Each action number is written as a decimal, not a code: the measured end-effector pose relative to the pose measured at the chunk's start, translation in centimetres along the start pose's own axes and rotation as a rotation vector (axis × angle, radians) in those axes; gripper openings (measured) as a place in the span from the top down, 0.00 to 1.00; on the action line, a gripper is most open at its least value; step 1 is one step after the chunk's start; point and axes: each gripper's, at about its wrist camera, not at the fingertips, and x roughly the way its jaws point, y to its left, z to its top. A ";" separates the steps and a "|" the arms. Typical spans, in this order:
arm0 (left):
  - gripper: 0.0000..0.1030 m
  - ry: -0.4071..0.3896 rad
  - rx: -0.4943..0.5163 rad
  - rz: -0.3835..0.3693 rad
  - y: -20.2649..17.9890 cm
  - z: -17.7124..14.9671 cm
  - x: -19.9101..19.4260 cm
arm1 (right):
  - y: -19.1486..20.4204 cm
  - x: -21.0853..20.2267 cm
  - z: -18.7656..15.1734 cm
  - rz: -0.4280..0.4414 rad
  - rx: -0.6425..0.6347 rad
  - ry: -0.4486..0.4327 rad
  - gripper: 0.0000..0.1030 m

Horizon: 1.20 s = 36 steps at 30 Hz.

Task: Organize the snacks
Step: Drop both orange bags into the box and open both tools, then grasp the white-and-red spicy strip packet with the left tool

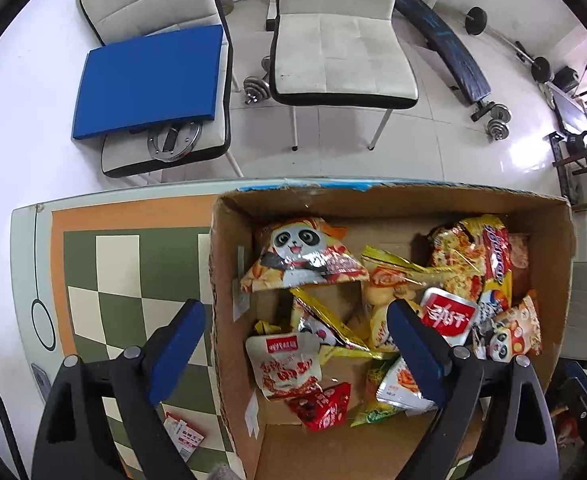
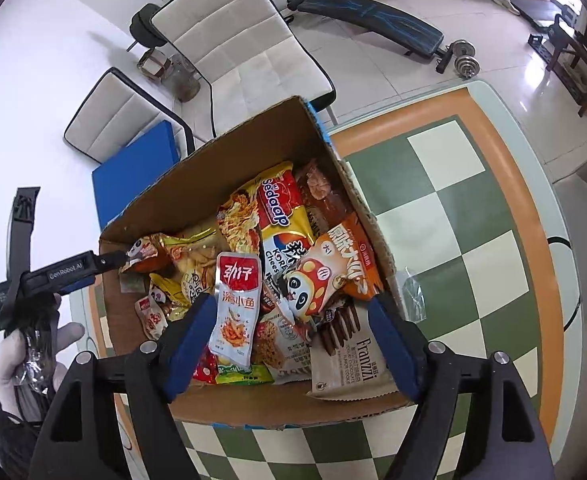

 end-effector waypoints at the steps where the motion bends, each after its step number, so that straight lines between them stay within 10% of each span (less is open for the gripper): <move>1: 0.10 -0.002 0.002 -0.002 -0.1 -0.3 -0.3 | 0.3 0.0 -0.1 0.000 -0.010 0.003 0.14; 26: 0.10 -0.238 -0.037 0.001 1.1 -17.5 -8.2 | 5.3 -4.9 -9.5 -0.085 -0.251 -0.053 0.08; 36: 0.10 -0.043 -0.096 0.176 10.4 -21.6 -0.2 | 7.6 -0.9 -10.5 -0.053 -0.198 0.030 0.08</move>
